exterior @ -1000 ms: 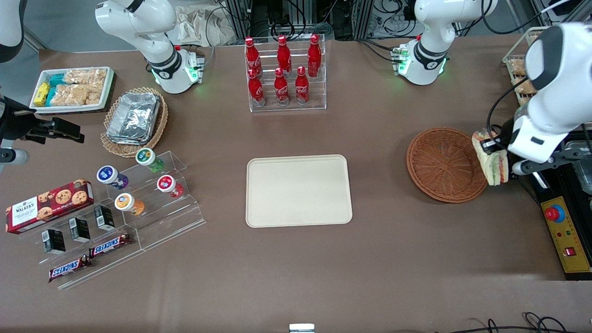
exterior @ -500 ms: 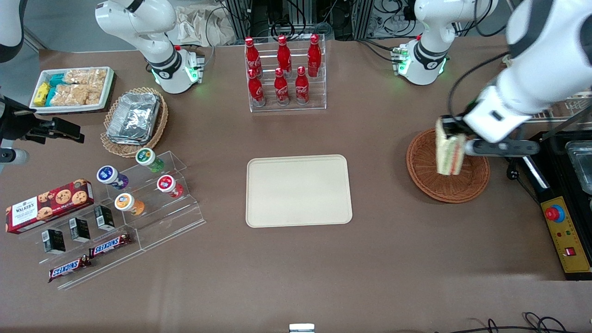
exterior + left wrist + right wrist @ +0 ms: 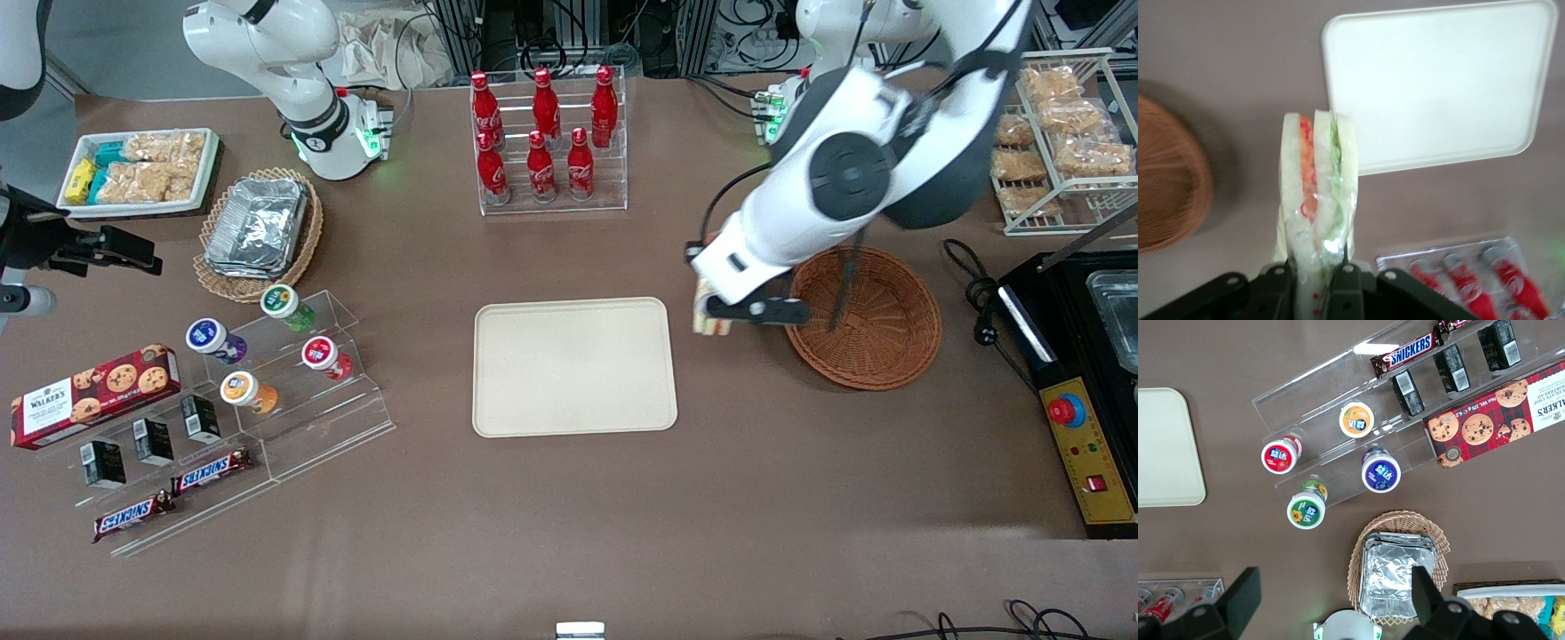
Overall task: Place sandwich from basket to tray
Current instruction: 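Carry the sandwich over the cream tray with the left gripper, then lower the sandwich onto the tray and open the left gripper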
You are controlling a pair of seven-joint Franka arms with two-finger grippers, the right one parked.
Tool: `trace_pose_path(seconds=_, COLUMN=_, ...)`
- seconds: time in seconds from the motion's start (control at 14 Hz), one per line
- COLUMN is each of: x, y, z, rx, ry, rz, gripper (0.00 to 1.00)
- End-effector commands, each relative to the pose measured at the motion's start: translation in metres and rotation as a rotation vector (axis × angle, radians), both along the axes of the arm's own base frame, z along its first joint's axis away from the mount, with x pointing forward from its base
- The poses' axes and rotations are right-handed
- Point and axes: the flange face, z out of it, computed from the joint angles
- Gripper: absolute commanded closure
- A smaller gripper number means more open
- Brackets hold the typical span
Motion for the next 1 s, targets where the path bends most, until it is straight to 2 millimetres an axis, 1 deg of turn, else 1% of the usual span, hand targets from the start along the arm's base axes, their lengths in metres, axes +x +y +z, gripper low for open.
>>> trace_pose_path(seconds=0.0, x=-0.008, y=-0.042, z=-0.045, rx=-0.007, ry=-0.056, rz=0.054, gripper=1.0)
trace_pose_path(seconds=0.07, x=-0.01, y=-0.048, z=-0.063, rx=-0.012, ry=-0.093, rz=0.058, gripper=1.0)
trace_pose_path(seconds=0.21, x=-0.012, y=-0.051, z=-0.101, rx=-0.039, ry=-0.122, rz=0.088, gripper=1.0)
trace_pose_path(seconds=0.29, x=-0.013, y=-0.05, z=-0.123, rx=-0.023, ry=-0.136, rz=0.101, gripper=1.0)
trace_pose_path(seconds=0.57, x=0.0, y=-0.054, z=-0.186, rx=0.017, ry=-0.191, rz=0.198, gripper=1.0)
trace_pose_path(seconds=0.71, x=0.002, y=-0.056, z=-0.211, rx=0.044, ry=-0.22, rz=0.208, gripper=1.0)
trace_pose_path(seconds=0.93, x=0.0, y=-0.059, z=-0.241, rx=0.054, ry=-0.243, rz=0.211, gripper=1.0)
